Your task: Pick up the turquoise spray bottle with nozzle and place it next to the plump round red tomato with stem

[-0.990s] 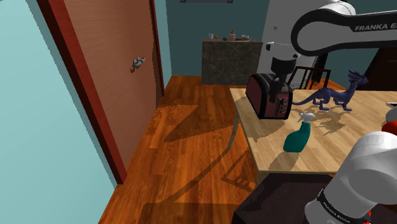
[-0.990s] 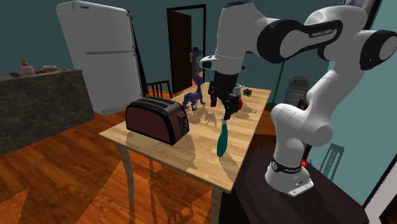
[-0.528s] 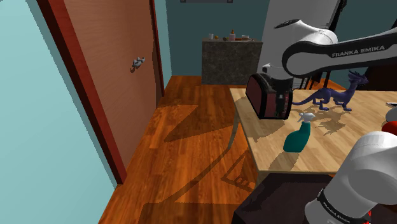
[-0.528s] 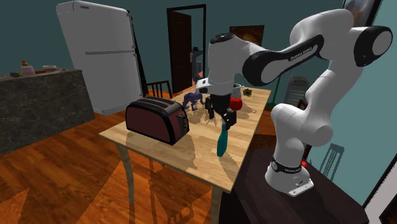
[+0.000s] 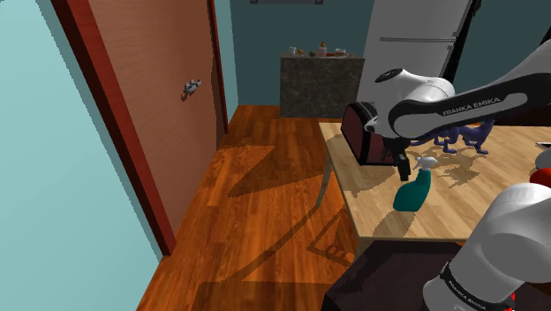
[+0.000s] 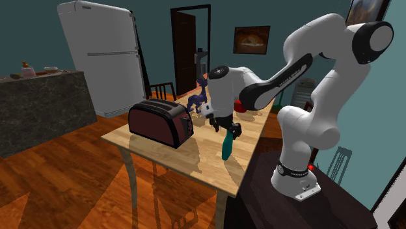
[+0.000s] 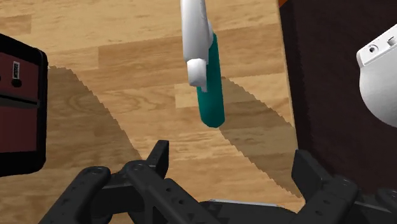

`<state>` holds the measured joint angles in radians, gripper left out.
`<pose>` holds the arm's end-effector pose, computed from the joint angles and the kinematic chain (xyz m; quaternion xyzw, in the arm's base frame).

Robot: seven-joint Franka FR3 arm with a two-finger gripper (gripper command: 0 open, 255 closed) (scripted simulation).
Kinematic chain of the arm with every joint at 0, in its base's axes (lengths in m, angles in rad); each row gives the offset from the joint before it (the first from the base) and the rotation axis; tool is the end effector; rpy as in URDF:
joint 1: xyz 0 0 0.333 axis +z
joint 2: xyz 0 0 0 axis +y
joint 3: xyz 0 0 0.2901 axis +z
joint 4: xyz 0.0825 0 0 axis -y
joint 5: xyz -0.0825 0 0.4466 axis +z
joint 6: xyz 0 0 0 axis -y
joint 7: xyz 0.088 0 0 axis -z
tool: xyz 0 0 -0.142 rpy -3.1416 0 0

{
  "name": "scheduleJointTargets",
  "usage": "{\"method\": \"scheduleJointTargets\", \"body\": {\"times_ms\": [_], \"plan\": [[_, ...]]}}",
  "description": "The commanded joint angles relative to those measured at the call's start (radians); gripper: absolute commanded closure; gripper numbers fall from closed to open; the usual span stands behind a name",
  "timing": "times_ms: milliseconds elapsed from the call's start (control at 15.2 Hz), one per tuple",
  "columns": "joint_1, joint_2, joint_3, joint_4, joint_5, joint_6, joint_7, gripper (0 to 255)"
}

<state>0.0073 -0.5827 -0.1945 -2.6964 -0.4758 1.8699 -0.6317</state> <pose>0.3794 -0.1075 0.3033 0.9223 0.3304 -0.1706 0.1057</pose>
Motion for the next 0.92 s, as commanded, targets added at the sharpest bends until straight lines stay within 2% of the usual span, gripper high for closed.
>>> {"method": "scheduleJointTargets", "body": {"times_ms": [0,198,726,858], "plan": [[-0.016,0.034,-0.028,-0.03,-0.06,0.036,-0.055,0],[-0.044,0.102,-0.068,-0.06,-0.155,0.095,-0.125,0],[-0.087,0.165,-0.116,-0.117,-0.238,0.218,-0.108,0],[-0.086,0.165,-0.116,-0.117,-0.238,0.218,-0.109,0]]}}
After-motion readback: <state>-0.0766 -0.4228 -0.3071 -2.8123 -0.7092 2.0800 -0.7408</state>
